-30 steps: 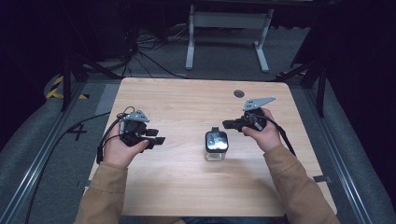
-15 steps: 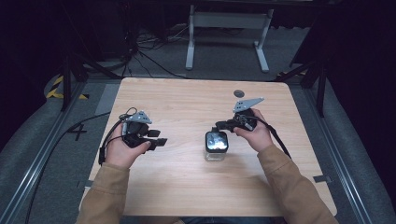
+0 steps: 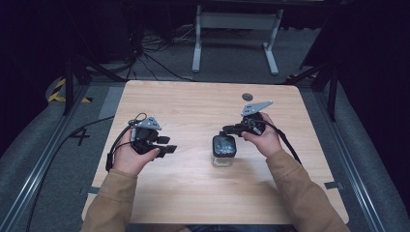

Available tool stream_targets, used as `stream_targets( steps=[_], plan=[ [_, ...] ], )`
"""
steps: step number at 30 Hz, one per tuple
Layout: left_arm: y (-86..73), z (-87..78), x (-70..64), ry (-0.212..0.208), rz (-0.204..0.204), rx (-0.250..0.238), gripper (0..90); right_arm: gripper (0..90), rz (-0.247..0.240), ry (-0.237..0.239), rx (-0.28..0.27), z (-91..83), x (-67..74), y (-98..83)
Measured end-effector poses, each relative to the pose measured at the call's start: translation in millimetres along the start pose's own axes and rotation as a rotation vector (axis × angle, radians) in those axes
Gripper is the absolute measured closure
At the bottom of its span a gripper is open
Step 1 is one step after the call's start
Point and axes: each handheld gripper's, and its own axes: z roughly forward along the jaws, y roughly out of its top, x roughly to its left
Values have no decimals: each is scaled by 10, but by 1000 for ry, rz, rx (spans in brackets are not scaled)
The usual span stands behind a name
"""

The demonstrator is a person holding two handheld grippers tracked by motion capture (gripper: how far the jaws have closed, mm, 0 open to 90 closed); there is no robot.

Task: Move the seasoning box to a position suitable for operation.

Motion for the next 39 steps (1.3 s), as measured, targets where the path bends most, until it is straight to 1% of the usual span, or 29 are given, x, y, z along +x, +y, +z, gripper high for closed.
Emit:
stream_targets(
  steps=[1,3,4,7,9,10,12,13,14,15,17,21,22,24,28,30,32,35,36,39],
  plan=[
    [3,3,2,-1,9,7,547,900,5,3,0,0,-2,-1],
    [6,13,-9,-5,2,8,547,900,10,6,-1,-1,-2,-4],
    [5,18,-11,-3,3,2,547,900,9,5,-1,-1,-1,-4],
    [7,20,-11,-6,4,9,547,900,-5,0,0,-11,15,8],
    [5,31,-11,-7,4,6,547,900,-21,-16,-3,-15,16,18],
    [4,33,-13,-8,3,7,547,900,-21,-14,-4,-12,13,17],
    [5,37,-13,-9,4,9,547,900,-13,-7,-7,-6,9,14],
    [6,38,-16,-9,2,11,547,900,-12,-7,-6,-6,7,15],
    [8,37,-13,-10,9,16,547,900,-13,-11,-5,-9,6,17],
    [7,45,-20,-10,6,8,547,900,-17,-18,-4,-9,5,18],
    [10,47,-26,-9,4,10,547,900,-9,-17,-6,-4,-3,16],
    [14,55,-29,-14,9,10,547,900,-7,-14,-8,-4,-10,14],
    [16,56,-25,-13,16,14,547,900,-6,-14,-7,-4,-10,14],
    [16,70,-37,-12,8,11,547,900,-7,-13,-5,-3,-13,17],
    [23,81,-40,-16,20,18,547,900,5,-8,-6,-2,-23,16],
    [28,100,-56,-17,12,15,548,900,9,-5,-7,-3,-28,14],
    [40,116,-68,-21,19,26,548,900,14,-5,-5,-2,-29,15],
    [66,179,-107,-32,31,26,554,900,19,-5,-3,0,-32,18],
    [77,200,-121,-34,38,19,563,900,20,-4,-3,0,-31,19],
    [117,282,-177,-59,59,10,615,900,24,-3,-2,-2,-37,17]
  ],
)
